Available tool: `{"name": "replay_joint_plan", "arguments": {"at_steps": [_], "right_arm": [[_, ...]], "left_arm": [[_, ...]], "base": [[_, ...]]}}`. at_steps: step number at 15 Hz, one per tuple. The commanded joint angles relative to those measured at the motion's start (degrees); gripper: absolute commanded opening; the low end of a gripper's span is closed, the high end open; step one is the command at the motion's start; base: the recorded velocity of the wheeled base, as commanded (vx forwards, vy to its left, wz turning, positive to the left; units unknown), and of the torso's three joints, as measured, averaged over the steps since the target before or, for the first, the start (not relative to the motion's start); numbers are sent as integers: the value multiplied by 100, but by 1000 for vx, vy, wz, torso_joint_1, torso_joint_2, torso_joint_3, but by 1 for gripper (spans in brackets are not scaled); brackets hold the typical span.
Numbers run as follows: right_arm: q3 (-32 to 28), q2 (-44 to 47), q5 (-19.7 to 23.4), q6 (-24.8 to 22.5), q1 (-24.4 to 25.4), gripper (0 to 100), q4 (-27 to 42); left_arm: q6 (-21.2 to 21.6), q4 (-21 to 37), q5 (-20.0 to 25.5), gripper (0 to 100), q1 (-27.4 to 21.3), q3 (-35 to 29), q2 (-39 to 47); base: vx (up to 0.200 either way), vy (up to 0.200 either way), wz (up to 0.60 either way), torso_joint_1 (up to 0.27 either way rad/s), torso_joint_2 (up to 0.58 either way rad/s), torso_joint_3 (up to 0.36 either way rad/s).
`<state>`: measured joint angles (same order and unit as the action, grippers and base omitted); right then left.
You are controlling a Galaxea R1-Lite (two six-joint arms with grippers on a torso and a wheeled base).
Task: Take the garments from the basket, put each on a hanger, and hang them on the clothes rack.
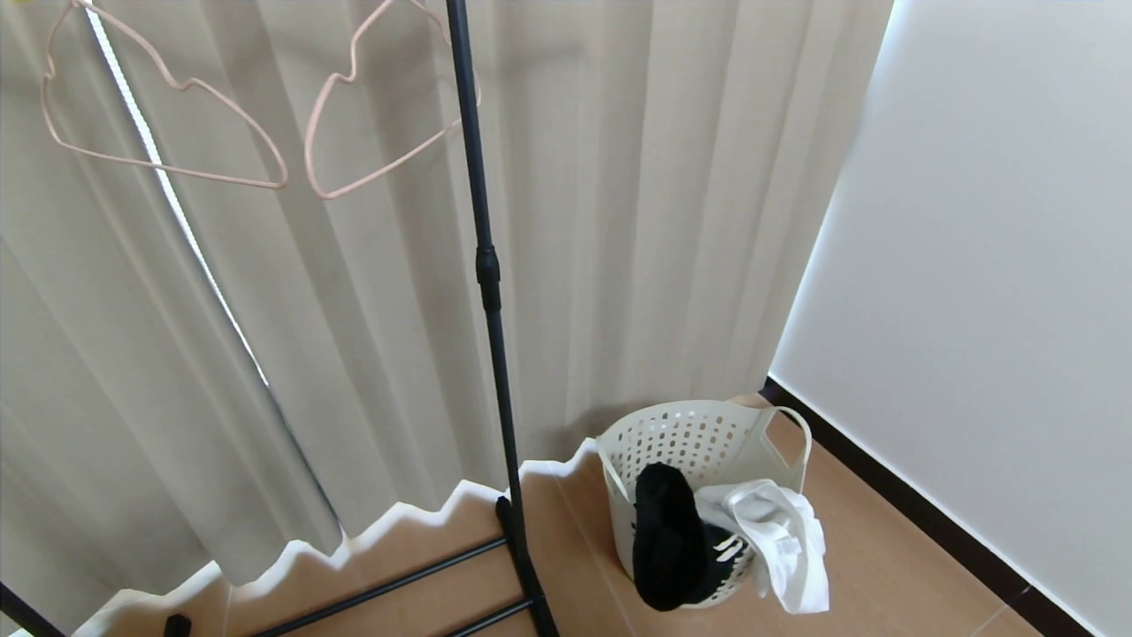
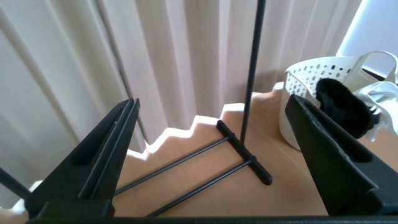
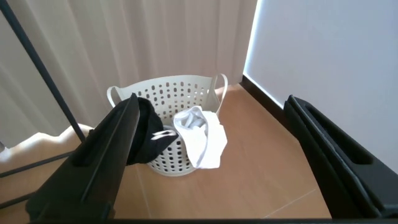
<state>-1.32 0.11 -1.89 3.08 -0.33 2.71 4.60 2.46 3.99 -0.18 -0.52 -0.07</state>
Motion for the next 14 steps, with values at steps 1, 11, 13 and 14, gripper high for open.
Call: {"name": "replay_joint_plan", "arguments": {"at_steps": [1,11,13,14], "right_arm": [[0,7,-4,-1,-2,100,2],[0,7,-4,8,-2,100,2],[0,7,-4,-1,-2,100,2],[0,7,-4,8,-2,100,2]], "left_arm": [[-3,-9,-3,100,1,0,7],[-11,0,6,100,1,0,7],[-20,0,6,100,1,-9,7],[-20,0,6,100,1,-9,7]], "base": [[0,-200,0,2,7,2],[0,0,0,0,0,-23],[0,0,0,2,-2,-164],[0,0,0,-2,2,-183]]}}
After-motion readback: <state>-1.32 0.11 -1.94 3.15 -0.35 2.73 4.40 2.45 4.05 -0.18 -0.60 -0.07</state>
